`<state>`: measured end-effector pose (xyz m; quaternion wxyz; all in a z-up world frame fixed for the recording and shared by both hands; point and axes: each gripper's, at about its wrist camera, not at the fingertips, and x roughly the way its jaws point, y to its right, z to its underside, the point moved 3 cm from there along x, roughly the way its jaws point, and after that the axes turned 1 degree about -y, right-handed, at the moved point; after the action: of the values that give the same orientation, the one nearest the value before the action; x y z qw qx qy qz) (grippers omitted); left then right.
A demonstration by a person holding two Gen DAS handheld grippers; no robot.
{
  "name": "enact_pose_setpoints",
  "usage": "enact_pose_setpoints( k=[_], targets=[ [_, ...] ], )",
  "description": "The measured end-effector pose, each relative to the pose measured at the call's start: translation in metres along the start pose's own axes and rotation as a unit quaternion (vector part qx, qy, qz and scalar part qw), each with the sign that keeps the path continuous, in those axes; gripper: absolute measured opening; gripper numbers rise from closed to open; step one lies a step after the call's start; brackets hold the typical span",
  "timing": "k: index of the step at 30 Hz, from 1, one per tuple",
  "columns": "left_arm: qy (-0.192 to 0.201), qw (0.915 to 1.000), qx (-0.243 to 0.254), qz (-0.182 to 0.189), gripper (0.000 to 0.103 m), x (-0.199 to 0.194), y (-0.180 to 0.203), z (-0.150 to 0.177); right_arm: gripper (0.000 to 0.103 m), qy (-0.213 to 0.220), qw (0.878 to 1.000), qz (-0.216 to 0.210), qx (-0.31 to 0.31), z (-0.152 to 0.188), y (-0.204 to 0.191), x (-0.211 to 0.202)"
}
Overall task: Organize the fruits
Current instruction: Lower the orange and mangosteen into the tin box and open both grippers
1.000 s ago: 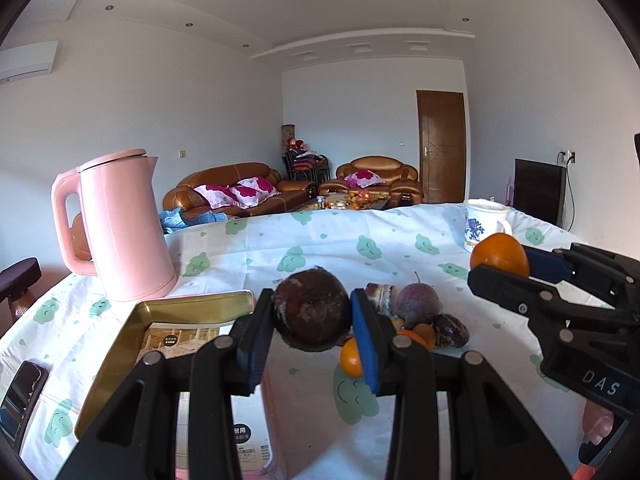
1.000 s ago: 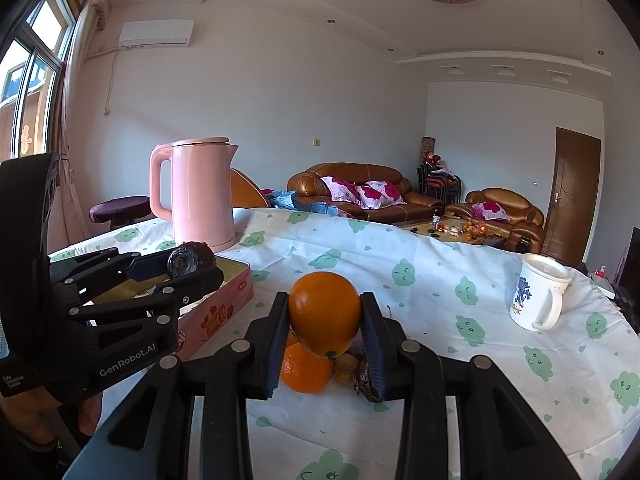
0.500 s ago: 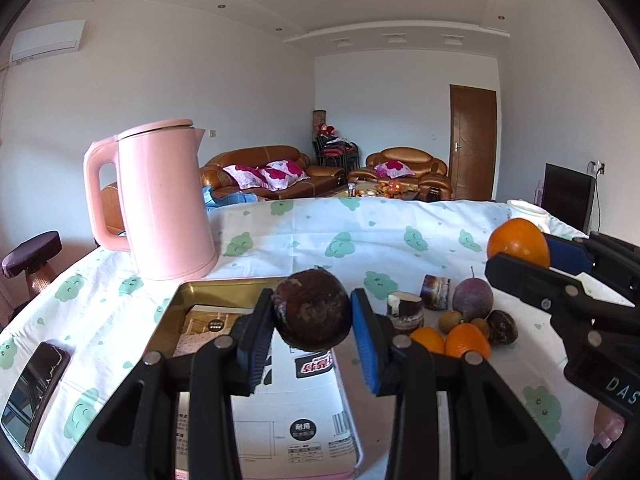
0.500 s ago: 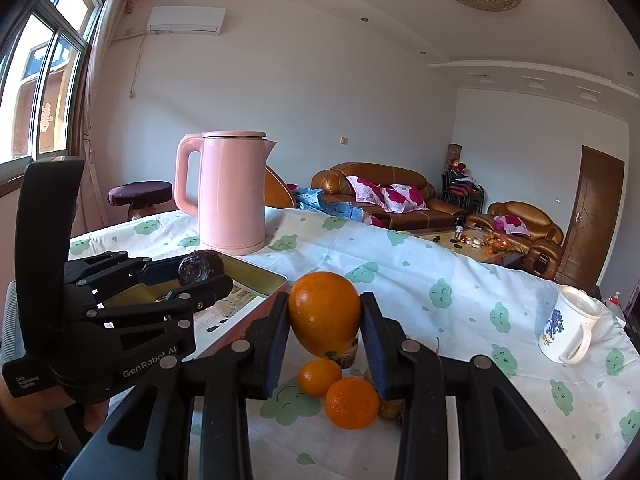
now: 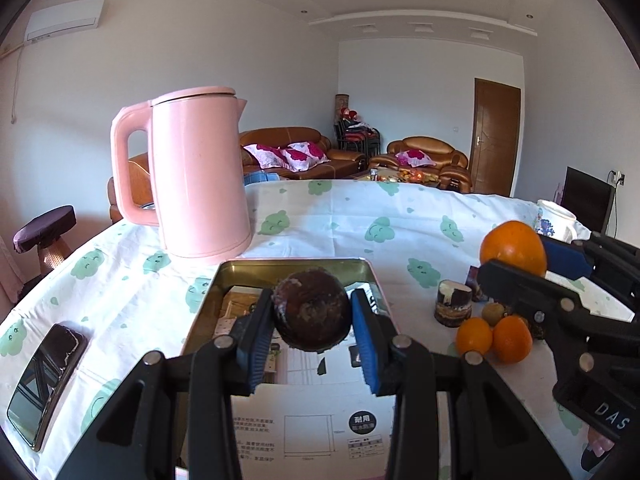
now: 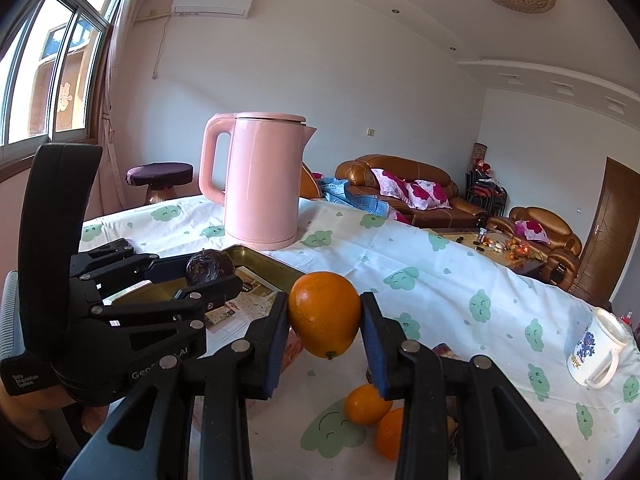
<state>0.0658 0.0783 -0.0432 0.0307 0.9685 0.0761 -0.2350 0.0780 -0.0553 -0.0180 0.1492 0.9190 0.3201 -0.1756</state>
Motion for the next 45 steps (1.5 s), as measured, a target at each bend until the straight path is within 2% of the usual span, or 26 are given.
enact_pose_setpoints(
  k=[16, 27, 41, 43, 45],
  targets=[
    [-0.035, 0.9991, -0.02, -0.016, 0.039, 0.014, -0.035, 0.003, 0.037, -0.033, 0.998, -0.026, -0.036, -0.008, -0.032, 0.046],
    [-0.058, 0.9975, -0.033, -0.024, 0.039, 0.026, -0.054, 0.004, 0.037, -0.057, 0.997, -0.041, -0.035, -0.006, -0.046, 0.078],
    [-0.073, 0.9967, -0.023, -0.028, 0.04, 0.03, -0.055, 0.006, 0.037, -0.092, 0.994, -0.046, -0.043, 0.002, -0.055, 0.094],
    [-0.068, 0.9971, -0.017, -0.032, 0.042, 0.028, -0.052, 0.006, 0.04, -0.095, 0.993, -0.05, -0.043, 0.003, -0.056, 0.095],
    [-0.065, 0.9971, -0.015, -0.038, 0.045, 0.027, -0.052, 0.006, 0.055, -0.096, 0.994, -0.047, -0.04, 0.004, -0.055, 0.095]
  ],
)
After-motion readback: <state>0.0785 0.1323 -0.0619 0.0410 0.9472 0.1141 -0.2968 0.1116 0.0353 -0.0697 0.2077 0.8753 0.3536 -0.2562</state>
